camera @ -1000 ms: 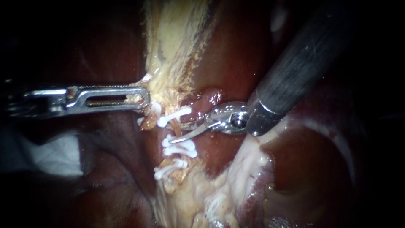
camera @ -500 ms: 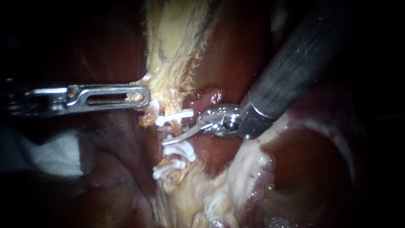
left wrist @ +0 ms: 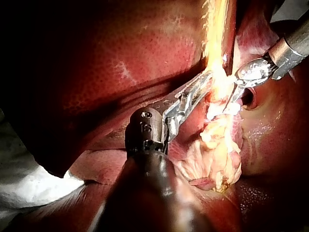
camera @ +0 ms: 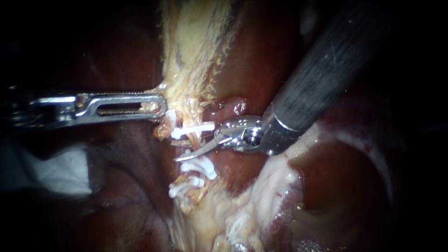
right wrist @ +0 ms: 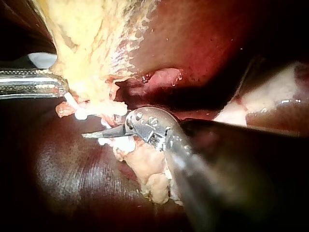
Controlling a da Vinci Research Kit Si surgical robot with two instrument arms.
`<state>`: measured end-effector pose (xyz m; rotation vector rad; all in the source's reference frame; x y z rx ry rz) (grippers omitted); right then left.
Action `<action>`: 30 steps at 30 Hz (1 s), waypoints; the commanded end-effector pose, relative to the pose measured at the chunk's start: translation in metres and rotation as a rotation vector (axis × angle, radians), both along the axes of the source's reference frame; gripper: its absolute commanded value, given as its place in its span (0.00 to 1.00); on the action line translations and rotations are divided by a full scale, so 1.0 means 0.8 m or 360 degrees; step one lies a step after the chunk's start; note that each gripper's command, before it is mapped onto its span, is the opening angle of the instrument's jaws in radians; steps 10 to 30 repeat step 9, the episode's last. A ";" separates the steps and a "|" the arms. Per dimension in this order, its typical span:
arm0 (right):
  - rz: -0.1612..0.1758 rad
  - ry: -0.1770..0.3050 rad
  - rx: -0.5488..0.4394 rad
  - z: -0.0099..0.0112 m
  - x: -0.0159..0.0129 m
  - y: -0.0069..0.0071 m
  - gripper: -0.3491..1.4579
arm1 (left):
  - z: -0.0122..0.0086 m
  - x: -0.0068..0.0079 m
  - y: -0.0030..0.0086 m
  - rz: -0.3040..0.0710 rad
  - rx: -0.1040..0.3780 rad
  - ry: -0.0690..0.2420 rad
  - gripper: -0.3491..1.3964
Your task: Go to the cutting position right tube
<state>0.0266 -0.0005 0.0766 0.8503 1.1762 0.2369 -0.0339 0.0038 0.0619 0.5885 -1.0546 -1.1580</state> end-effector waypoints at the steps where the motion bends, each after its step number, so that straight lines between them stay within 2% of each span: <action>1: -0.0001 -0.0002 0.0001 0.0000 0.0000 0.0001 0.35 | 0.0000 0.0000 0.0000 0.0000 0.0000 0.0000 0.00; 30: -0.0001 -0.0002 0.0001 0.0000 -0.0001 0.0001 0.35 | 0.0000 -0.0001 0.0000 0.0000 0.0000 0.0000 0.00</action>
